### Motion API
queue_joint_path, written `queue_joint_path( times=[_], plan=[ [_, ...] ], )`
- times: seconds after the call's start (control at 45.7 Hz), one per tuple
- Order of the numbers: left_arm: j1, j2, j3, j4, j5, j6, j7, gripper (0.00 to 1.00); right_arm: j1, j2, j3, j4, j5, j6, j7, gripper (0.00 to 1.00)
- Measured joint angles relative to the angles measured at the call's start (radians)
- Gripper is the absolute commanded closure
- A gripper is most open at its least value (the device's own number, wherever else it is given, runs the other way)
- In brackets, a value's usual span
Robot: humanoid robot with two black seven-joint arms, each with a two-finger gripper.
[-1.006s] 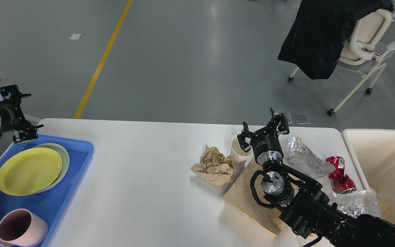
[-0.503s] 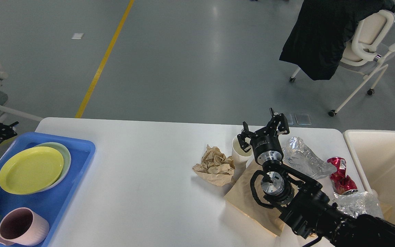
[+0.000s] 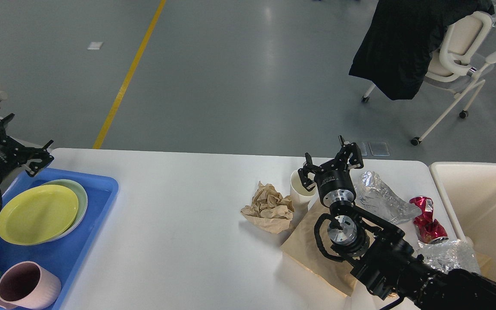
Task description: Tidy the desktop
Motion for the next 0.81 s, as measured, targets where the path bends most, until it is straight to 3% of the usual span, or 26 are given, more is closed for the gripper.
queue_joint_path(
  times=[0.197,0.525,0.809],
  plan=[
    [0.004,-0.154,-0.009,0.000,-0.001,-0.148,-0.004,0.00,0.000,0.000,0.000,0.000,0.000,0.000,0.000,0.00],
    [-0.010,-0.350,-0.085,0.077,-0.003,-0.164,-0.096,0.00,0.000,0.000,0.000,0.000,0.000,0.000,0.000,0.00],
    [0.017,-0.381,-0.079,0.101,0.007,-0.218,-0.160,0.00,0.000,0.000,0.000,0.000,0.000,0.000,0.000,0.00]
  ],
)
